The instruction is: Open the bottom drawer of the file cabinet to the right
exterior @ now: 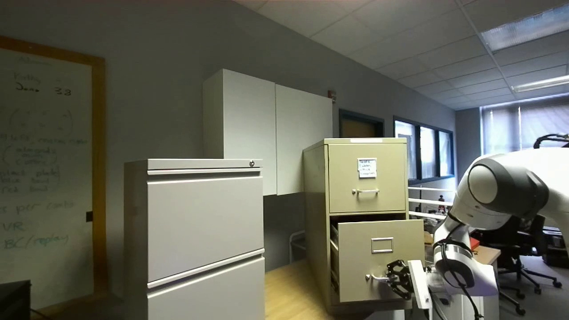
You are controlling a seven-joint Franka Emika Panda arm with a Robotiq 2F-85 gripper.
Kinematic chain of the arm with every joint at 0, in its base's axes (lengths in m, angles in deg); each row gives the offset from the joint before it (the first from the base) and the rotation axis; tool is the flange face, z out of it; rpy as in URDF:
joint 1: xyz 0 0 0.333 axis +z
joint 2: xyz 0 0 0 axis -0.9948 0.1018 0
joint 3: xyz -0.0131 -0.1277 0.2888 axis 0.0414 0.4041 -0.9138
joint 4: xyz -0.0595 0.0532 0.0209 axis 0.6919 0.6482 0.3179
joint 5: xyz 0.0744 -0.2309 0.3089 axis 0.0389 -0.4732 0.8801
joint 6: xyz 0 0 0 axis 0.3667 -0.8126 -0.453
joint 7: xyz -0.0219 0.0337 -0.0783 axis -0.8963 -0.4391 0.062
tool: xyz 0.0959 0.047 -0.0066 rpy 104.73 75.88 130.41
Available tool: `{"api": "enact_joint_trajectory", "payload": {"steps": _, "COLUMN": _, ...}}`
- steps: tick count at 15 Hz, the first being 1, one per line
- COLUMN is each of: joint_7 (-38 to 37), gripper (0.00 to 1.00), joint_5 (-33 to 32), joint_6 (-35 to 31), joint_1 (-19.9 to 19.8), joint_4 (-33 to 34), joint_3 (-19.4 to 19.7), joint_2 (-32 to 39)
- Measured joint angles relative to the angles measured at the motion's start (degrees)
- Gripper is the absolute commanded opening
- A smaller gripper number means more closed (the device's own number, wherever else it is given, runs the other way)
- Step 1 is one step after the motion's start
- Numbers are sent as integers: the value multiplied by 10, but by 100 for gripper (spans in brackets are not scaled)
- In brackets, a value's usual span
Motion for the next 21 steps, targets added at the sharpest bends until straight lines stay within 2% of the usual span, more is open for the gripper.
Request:
{"api": "enact_joint_trajectory", "payload": {"steps": 5, "joint_7": -1, "gripper": 5, "joint_5": -100, "joint_6": 126, "joint_1": -11, "joint_4": -120, "joint_3": 39, "joint_2": -65}}
{"api": "enact_joint_trajectory", "payload": {"steps": 10, "joint_7": 35, "gripper": 3, "joint_5": -221, "joint_6": 230, "joint_1": -54, "joint_4": -240, "joint_3": 87, "joint_2": -130}}
{"api": "enact_joint_trajectory", "payload": {"steps": 11, "joint_7": 50, "gripper": 22, "joint_5": -248, "joint_6": 249, "joint_1": -66, "joint_4": -264, "joint_3": 98, "joint_2": -143}}
{"api": "enact_joint_trajectory", "payload": {"steps": 12, "joint_7": 69, "gripper": 32, "joint_5": -277, "joint_6": 265, "joint_1": -79, "joint_4": -287, "joint_3": 109, "joint_2": -156}}
{"api": "enact_joint_trajectory", "payload": {"steps": 13, "joint_7": 85, "gripper": 37, "joint_5": -314, "joint_6": 283, "joint_1": -94, "joint_4": -299, "joint_3": 121, "joint_2": -162}}
{"api": "enact_joint_trajectory", "payload": {"steps": 17, "joint_7": 87, "gripper": 69, "joint_5": -484, "joint_6": 400, "joint_1": -138, "joint_4": -297, "joint_3": 164, "joint_2": -125}}
{"api": "enact_joint_trajectory", "payload": {"steps": 21, "joint_7": 93, "gripper": 99, "joint_5": -480, "joint_6": 462, "joint_1": -183, "joint_4": -297, "joint_3": 211, "joint_2": -56}}
